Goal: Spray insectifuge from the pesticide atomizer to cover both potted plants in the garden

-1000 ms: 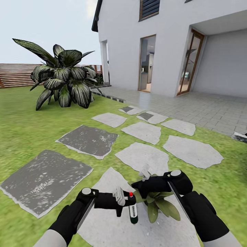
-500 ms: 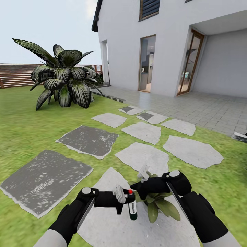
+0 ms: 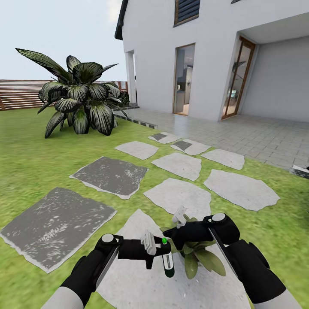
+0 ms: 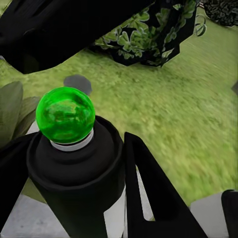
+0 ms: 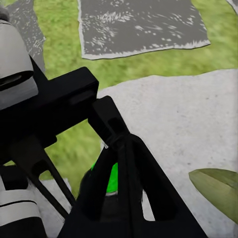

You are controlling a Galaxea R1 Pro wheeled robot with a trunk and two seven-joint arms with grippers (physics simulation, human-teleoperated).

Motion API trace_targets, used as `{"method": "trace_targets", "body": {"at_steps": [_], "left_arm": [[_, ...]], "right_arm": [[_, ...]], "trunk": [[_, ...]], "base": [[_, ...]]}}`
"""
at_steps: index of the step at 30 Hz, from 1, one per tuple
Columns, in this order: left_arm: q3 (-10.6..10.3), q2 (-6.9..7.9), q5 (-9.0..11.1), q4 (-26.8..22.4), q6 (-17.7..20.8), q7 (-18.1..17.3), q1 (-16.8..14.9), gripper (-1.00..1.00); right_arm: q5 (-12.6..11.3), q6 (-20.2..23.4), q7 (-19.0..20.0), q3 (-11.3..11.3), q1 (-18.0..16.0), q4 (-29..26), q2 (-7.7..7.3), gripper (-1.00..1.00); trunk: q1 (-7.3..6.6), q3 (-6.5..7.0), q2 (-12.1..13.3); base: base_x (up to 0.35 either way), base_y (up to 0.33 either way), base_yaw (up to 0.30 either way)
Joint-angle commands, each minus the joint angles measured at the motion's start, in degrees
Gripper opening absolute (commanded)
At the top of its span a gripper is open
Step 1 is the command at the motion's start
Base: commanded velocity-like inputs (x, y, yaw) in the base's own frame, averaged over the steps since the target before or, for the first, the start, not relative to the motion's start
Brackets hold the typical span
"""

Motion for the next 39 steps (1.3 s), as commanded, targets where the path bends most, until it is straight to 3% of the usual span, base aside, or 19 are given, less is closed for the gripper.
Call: {"method": "trace_targets", "body": {"at_steps": [1, 6, 9, 13, 18, 21, 22, 25, 28, 31, 33, 35, 36, 39], "left_arm": [[0.07, -0.07, 0.01, -0.04, 0.64, -0.01, -0.09, -1.00], [0.47, -0.06, -0.06, -0.01, 0.72, 0.16, -0.17, -1.00], [2.01, 0.10, -0.13, 0.29, 0.65, 0.17, -0.18, -1.00], [2.75, 0.15, 0.28, 0.85, 2.45, 0.03, -0.19, -1.00], [2.61, 0.44, 0.21, 1.07, 6.40, -0.58, -0.14, -1.00], [2.37, 0.65, -0.15, 1.09, 6.91, -0.61, -0.12, -1.00], [2.33, 0.59, -0.06, 1.10, 7.08, -0.67, -0.11, -1.00], [2.69, 0.19, 0.67, 1.57, 7.80, -0.45, 0.00, -1.00], [3.24, 0.01, 2.45, 2.54, 9.25, 0.63, 0.14, -1.00], [3.72, -0.43, 3.35, 3.24, 10.40, 5.13, 0.35, -1.00], [3.86, -0.95, 3.74, 3.83, 11.03, 10.00, 1.25, -1.00], [3.93, -1.26, 3.97, 4.46, 12.11, 13.51, 2.02, -1.00], [3.94, -1.57, 3.98, 4.70, 13.19, 16.09, 2.33, -1.00], [3.93, -2.30, 4.16, 5.14, 17.58, 26.70, 2.82, -1.00]], "right_arm": [[0.63, 0.11, 0.50, 0.02, -0.05, -0.07, -0.02, -1.00], [0.61, 0.11, 0.62, -0.26, -0.05, -0.48, -0.22, -1.00], [0.78, 0.11, 1.23, -0.64, -0.07, -1.08, -0.14, -1.00], [1.14, -0.03, 0.98, -2.28, -0.13, -1.22, -0.08, -1.00], [1.31, -0.05, -1.29, -8.05, -0.14, -1.14, -0.03, -1.00], [1.15, -0.07, -3.03, -9.86, -0.22, -1.22, -0.20, -1.00], [1.13, -0.02, -3.34, -12.00, -0.27, -1.26, -0.22, -1.00], [1.30, 0.09, -3.58, -16.82, -0.30, -1.67, -0.17, -1.00], [1.36, 0.15, -3.64, -18.58, -0.34, -2.26, -0.36, -1.00], [1.27, 1.21, -3.62, -23.47, -0.62, -2.96, -0.64, -1.00], [1.28, 4.72, -3.65, -27.37, -1.13, -3.67, -0.83, -1.00], [1.34, 7.53, -3.70, -28.89, -1.80, -4.02, -0.91, -1.00], [1.38, 8.72, -3.72, -29.46, -2.20, -4.15, -0.94, 1.00], [1.54, 10.48, -3.75, -30.21, -2.82, -4.29, -0.97, 1.00]], "trunk": [[-0.01, -0.06, -0.02], [-0.01, -0.06, -0.02], [-0.01, -0.06, -0.02], [-0.01, -0.06, -0.02], [-0.01, -0.06, -0.02], [-0.01, -0.06, -0.02], [-0.01, -0.06, -0.02], [-0.01, -0.06, -0.02], [-0.01, -0.06, -0.02], [-0.01, -0.06, -0.02], [-0.01, -0.06, -0.02], [-0.01, -0.06, -0.02], [-0.01, -0.06, -0.02], [-0.01, -0.06, -0.02]], "base": [[0.000, 0.000, 0.000], [0.000, 0.000, 0.000], [0.000, 0.000, 0.000], [0.000, 0.000, 0.000], [0.000, 0.000, 0.000], [0.000, 0.000, 0.000], [0.000, 0.000, 0.000], [0.000, 0.000, 0.000], [0.000, 0.000, 0.000], [0.000, 0.000, 0.000], [0.000, 0.000, 0.000], [0.000, 0.000, 0.000], [0.000, 0.000, 0.000], [0.000, 0.000, 0.000]]}}
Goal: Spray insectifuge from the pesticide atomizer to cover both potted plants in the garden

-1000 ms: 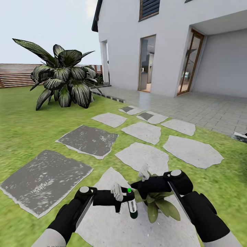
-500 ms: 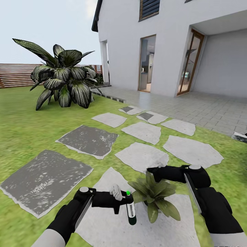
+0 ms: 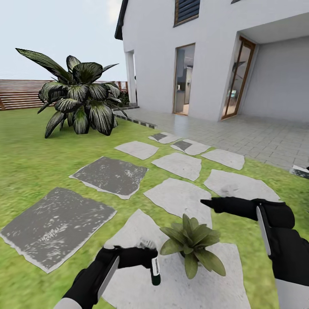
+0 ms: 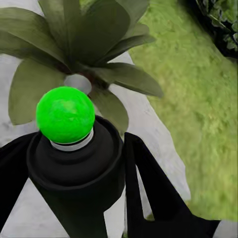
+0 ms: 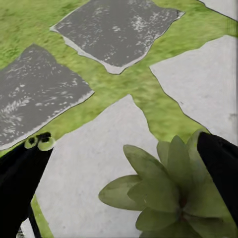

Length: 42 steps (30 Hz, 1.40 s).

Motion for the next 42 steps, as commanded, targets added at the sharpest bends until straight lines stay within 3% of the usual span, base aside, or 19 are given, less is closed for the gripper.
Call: {"method": "trace_targets", "body": {"at_steps": [1, 5, 6, 8, 14, 16, 19, 22, 27, 28, 30, 32, 36, 40, 42], "left_arm": [[-0.14, -0.71, 0.72, 0.31, 2.53, 6.84, 0.12, -1.00], [-0.08, -2.23, 0.72, 3.94, 3.72, 16.18, 0.15, -1.00], [-0.01, -2.80, 0.75, 5.57, 3.77, 20.02, 0.13, -1.00], [0.13, -3.25, 0.79, 6.99, 3.67, 23.55, 0.07, -1.00], [0.25, -3.55, 0.87, 9.03, 3.74, 24.93, -0.06, -1.00], [0.24, -3.65, 0.88, 10.25, 3.71, 24.65, -0.22, -1.00], [0.21, -3.84, 0.91, 10.69, 3.75, 24.56, -0.28, -1.00], [-0.03, -4.80, 0.91, 10.89, 3.90, 24.40, -0.38, -1.00], [0.44, -4.75, 0.93, 13.92, 3.81, 24.26, -2.00, -1.00], [1.23, -4.68, 1.41, 15.28, 3.77, 24.41, -2.77, -1.00], [4.93, -4.12, 4.10, 19.01, 3.50, 24.59, -5.22, -1.00], [6.34, -3.52, 5.20, 20.68, 3.25, 24.64, -6.35, -1.00], [7.89, -2.44, 6.20, 21.68, 3.03, 24.59, -7.70, -1.00], [11.51, -2.09, 7.64, 22.22, 4.42, 24.31, -10.34, -1.00], [14.20, -2.13, 7.89, 25.33, 7.48, 24.26, -13.46, -1.00]], "right_arm": [[0.74, 1.05, 0.59, -0.20, -0.47, 0.00, 0.04, 1.00], [1.23, 1.42, 0.42, -0.24, -1.59, 0.65, 0.33, 1.00], [1.86, 1.42, -0.10, 0.06, -1.98, 0.62, 0.59, 1.00], [3.27, 1.42, -1.01, 0.22, -2.40, 0.97, 0.85, 1.00], [4.33, 1.42, -4.48, 0.25, -3.00, 2.00, 1.67, 1.00], [4.55, 1.42, -4.97, 0.31, -3.06, 2.05, 3.82, 1.00], [4.81, 1.42, -5.13, 0.39, -3.08, 2.17, 5.04, 1.00], [4.93, 1.42, -5.19, 0.56, -3.09, 2.20, 5.73, 1.00], [4.84, 1.42, -5.21, 1.29, -2.87, 1.65, 6.40, 1.00], [4.81, 1.42, -5.21, 1.37, -2.76, 1.45, 6.44, 1.00], [4.76, 1.42, -5.21, 1.43, -2.62, 1.12, 6.43, 1.00], [4.73, 1.42, -5.19, 1.43, -2.50, 0.78, 6.42, 1.00], [4.72, 1.42, -5.14, 1.43, -2.28, -0.27, 6.35, 1.00], [4.72, 1.42, -5.12, 1.43, -2.22, -0.77, 6.32, 1.00], [4.72, 1.42, -5.12, 1.48, -2.21, -0.94, 6.35, 1.00]], "trunk": [[-0.01, -0.05, -0.03], [-0.01, -0.05, -0.03], [-0.01, -0.05, -0.03], [-0.01, -0.03, -0.03], [-0.01, 0.03, -0.03], [-0.01, 0.04, -0.03], [-0.01, 0.04, -0.03], [-0.01, 0.04, -0.03], [-0.01, 0.04, -0.03], [-0.01, 0.04, -0.03], [-0.01, 0.04, -0.03], [-0.01, 0.04, -0.03], [-0.01, 0.04, -0.03], [-0.01, 0.04, -0.03], [-0.01, 0.04, -0.03]], "base": [[0.000, 0.000, 0.000], [0.000, 0.000, 0.000], [0.000, 0.000, 0.000], [0.000, 0.000, -0.050], [0.000, 0.000, -0.211], [0.000, 0.000, -0.266], [0.000, 0.000, -0.273], [0.000, 0.000, -0.275], [0.000, 0.000, -0.276], [0.000, 0.000, -0.276], [0.000, 0.000, -0.276], [0.000, 0.000, -0.276], [0.000, 0.000, -0.139], [0.000, 0.000, -0.017], [0.000, 0.000, -0.003]]}}
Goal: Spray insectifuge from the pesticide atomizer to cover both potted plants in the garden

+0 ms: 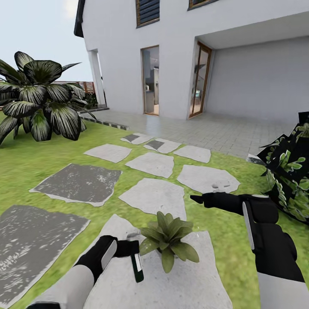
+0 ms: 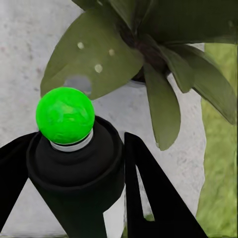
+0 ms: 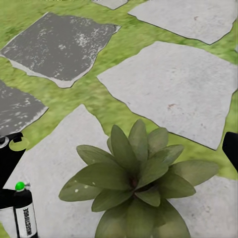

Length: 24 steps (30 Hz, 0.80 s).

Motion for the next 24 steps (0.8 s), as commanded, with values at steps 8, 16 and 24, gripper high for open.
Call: {"method": "trace_targets", "body": {"at_steps": [8, 16, 24], "left_arm": [[3.35, -0.97, 0.48, 6.19, 6.47, 0.88, -7.23, -1.00], [3.17, -0.25, -0.39, 7.45, -2.95, 0.61, -3.10, -1.00], [2.16, -0.01, -0.40, -0.92, -2.23, -0.77, -0.27, -1.00]], "right_arm": [[0.60, 0.18, 0.60, 0.00, -0.04, -0.13, 0.06, 1.00], [0.67, 0.18, 0.60, -0.07, -0.07, -0.08, -0.01, 1.00], [0.60, 0.18, 0.60, -0.39, -0.18, -0.08, -0.02, 1.00]], "trunk": [[-0.01, -0.06, -0.02], [-0.01, -0.06, -0.02], [1.31, -1.14, -2.43]], "base": [[0.000, 0.000, 0.000], [0.000, 0.000, 0.000], [0.000, 0.000, 0.000]]}}
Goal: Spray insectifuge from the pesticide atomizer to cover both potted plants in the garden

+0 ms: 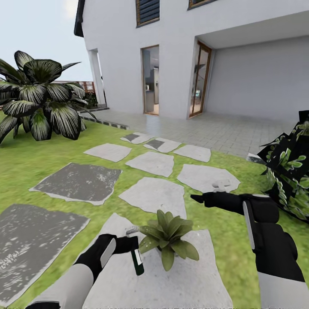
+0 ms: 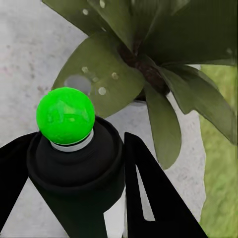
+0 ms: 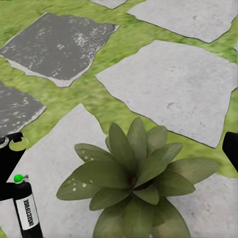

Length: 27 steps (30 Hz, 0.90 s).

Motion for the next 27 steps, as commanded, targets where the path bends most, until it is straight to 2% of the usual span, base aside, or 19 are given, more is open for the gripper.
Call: {"method": "trace_targets", "body": {"at_steps": [1, 3, 5, 9, 13, 17, 27], "left_arm": [[-0.11, -0.04, 0.30, -1.26, 1.53, 0.02, 0.26, -1.00], [-1.90, -0.32, 0.24, -4.33, 5.38, 0.60, 0.84, -1.00], [-3.67, -0.33, 0.45, -5.38, 9.26, 0.77, 0.86, -1.00], [-4.13, -0.97, 0.40, -4.82, 13.41, 1.43, 0.53, -1.00], [-4.22, -1.09, 0.23, -4.69, 13.30, 1.49, 0.47, -1.00], [-4.32, -1.03, 0.08, -4.66, 11.32, 1.57, 0.50, -1.00], [-4.40, -0.98, -0.16, -4.73, 9.32, 1.58, 0.61, -1.00]], "right_arm": [[0.55, 0.18, 0.60, -0.13, -0.15, -0.04, -0.03, 1.00], [0.37, 0.18, 0.60, -0.44, -0.52, -0.07, -0.19, 1.00], [0.18, 0.18, 0.67, -0.59, -0.93, -0.09, -0.05, 1.00], [-0.01, 0.18, 0.66, -0.62, -1.54, -0.10, -0.15, 1.00], [-0.18, 0.18, 0.92, -0.61, -1.61, -0.10, -0.53, 1.00], [-0.22, 0.18, 1.02, -0.62, -1.66, -0.10, -0.61, 1.00], [-0.23, 0.18, 1.04, -0.62, -1.67, -0.10, -0.67, 1.00]], "trunk": [[0.20, -0.24, -0.41], [0.25, -0.69, -0.43], [0.30, -1.13, -0.46], [0.40, -2.02, -0.51], [0.51, -2.90, -0.57], [0.61, -3.79, -0.62], [0.87, -6.00, -0.75]], "base": [[0.000, 0.000, 0.000], [0.000, 0.000, 0.000], [0.000, 0.000, 0.000], [0.000, 0.000, 0.000], [0.000, 0.000, 0.000], [0.000, 0.000, -0.023], [0.000, 0.000, -0.225]]}}
